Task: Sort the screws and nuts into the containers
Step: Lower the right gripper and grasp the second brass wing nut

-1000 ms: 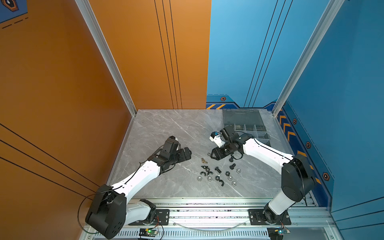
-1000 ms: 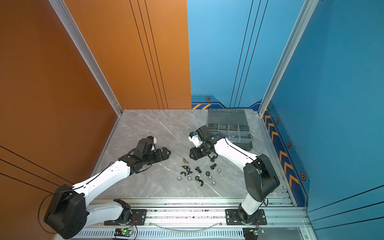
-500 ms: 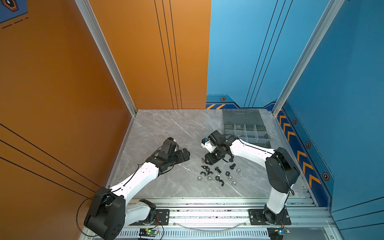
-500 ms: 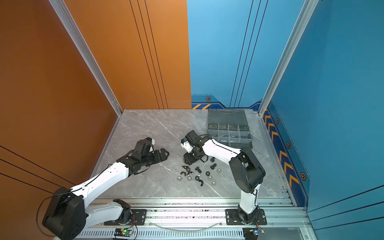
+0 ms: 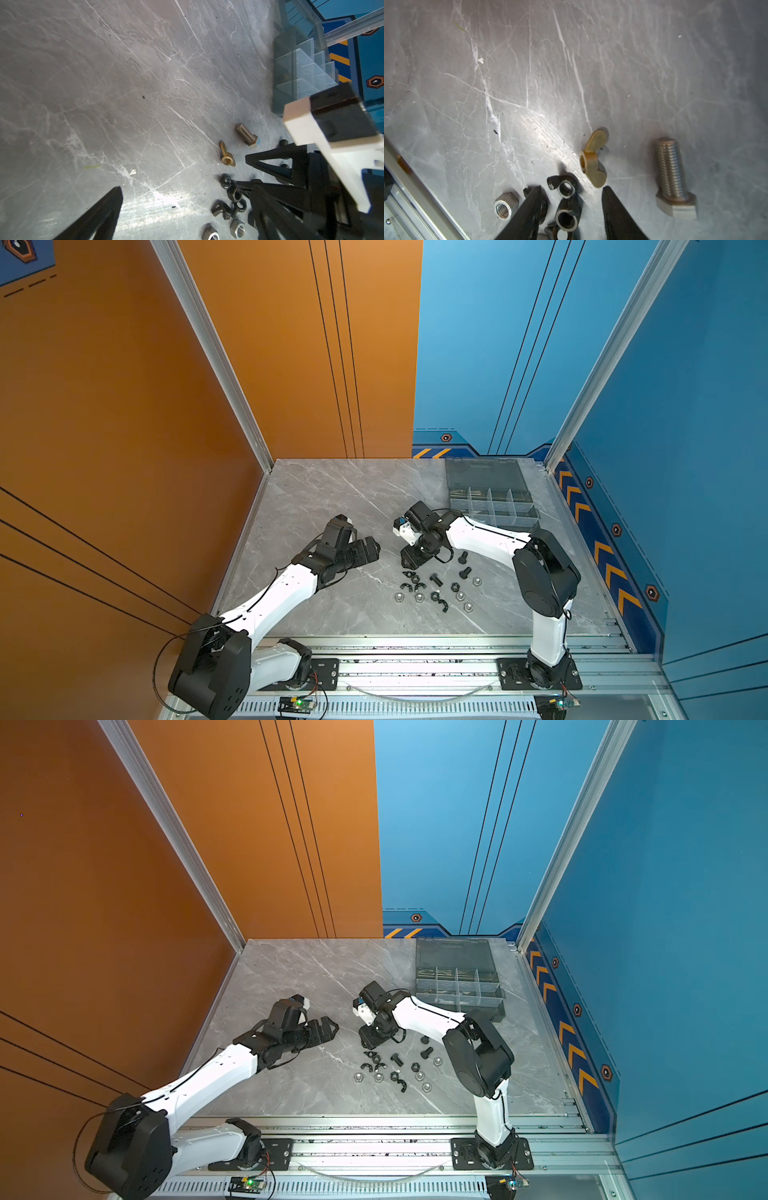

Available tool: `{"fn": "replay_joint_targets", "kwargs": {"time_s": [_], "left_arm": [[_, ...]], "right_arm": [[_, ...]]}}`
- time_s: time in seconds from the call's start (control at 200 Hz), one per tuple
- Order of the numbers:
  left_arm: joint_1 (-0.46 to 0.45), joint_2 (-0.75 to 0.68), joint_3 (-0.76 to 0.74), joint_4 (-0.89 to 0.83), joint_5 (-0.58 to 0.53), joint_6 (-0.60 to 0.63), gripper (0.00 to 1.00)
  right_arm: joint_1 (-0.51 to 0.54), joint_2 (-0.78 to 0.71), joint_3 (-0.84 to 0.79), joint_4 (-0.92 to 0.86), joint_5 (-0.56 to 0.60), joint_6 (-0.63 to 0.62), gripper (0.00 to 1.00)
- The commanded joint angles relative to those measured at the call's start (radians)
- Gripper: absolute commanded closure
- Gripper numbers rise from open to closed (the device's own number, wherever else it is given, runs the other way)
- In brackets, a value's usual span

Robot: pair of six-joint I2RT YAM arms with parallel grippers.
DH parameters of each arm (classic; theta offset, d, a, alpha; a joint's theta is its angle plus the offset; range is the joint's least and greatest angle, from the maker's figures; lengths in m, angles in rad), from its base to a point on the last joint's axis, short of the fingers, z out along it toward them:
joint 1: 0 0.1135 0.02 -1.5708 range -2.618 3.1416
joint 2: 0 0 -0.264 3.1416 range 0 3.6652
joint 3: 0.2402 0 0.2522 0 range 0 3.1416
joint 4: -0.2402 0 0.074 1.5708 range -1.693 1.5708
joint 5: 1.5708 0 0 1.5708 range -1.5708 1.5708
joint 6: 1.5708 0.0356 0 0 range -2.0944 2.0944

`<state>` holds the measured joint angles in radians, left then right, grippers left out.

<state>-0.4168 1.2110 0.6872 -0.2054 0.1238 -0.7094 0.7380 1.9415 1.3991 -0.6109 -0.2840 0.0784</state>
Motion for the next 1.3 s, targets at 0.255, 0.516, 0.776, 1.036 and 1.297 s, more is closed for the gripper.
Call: {"fn": "replay_joint_targets", "kwargs": {"time_s": [0.255,0.516,0.776,1.036,1.297], "left_arm": [[0.013,-0.004,-0.016,-0.008,0.016,-0.006,0.02],[0.015,-0.009,-0.031,0.001,0.011,-0.015,0.02],[0.013,-0.01,-0.031,0.001,0.013,-0.017,0.02],[0.014,-0.013,-0.031,-0.001,0.011,-0.018,0.02],[0.013,-0.008,-0.03,0.001,0.012,-0.018,0.02]], "right_arm": [[0.003,0.054,0.031,-0.002,0.035,0.016,0.53],[0.002,0.079,0.039,0.01,0.039,0.012,0.53],[-0.001,0.108,0.053,0.024,0.033,0.014,0.53],[-0.004,0.126,0.062,0.031,0.034,0.016,0.53],[-0.006,0.126,0.057,0.031,0.042,0.024,0.61]]}}
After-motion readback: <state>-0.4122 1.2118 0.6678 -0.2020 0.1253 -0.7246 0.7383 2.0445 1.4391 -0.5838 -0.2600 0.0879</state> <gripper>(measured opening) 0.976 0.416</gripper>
